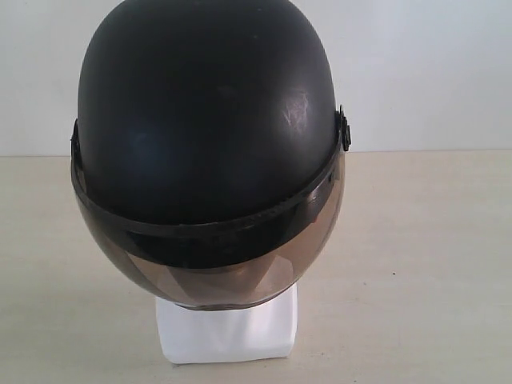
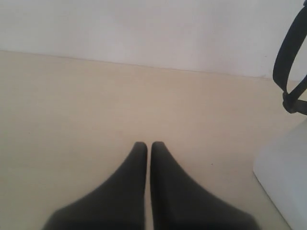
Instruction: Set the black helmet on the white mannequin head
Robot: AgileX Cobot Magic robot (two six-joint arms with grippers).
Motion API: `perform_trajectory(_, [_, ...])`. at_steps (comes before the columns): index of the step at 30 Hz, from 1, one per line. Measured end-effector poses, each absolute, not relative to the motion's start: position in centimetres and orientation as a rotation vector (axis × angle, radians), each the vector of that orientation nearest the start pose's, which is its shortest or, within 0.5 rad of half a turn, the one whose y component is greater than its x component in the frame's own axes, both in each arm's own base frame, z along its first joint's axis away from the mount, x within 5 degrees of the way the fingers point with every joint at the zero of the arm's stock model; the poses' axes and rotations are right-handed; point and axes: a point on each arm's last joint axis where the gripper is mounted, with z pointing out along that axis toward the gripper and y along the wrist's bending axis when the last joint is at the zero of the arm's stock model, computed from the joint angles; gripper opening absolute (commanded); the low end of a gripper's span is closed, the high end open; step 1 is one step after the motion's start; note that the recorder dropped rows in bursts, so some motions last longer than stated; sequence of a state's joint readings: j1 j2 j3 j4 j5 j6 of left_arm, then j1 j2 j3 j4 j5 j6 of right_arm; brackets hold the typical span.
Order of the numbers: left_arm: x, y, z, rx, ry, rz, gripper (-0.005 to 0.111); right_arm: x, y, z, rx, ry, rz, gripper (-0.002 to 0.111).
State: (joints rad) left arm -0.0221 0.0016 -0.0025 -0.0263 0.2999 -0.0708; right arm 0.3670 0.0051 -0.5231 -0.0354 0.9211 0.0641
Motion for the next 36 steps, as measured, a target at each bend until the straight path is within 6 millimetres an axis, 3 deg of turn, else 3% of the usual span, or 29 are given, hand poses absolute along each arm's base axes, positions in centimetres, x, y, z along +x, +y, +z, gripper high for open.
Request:
perform_trajectory(27, [5.4, -0.2, 18.6, -0.06, 1.789, -0.092, 0.004, -0.1, -0.3, 29.6, -0.283, 1.861, 0.257, 0.0])
perform_trajectory(32, [5.4, -0.2, 18.6, -0.06, 1.789, -0.092, 0.004, 1.3, 0.4, 30.7, -0.246, 1.59, 0.316, 0.0])
perform_trajectory(36, [5.4, -0.2, 18.6, -0.06, 1.789, -0.092, 0.004, 2.7, 1.0, 29.9, -0.227, 1.367, 0.327, 0.0])
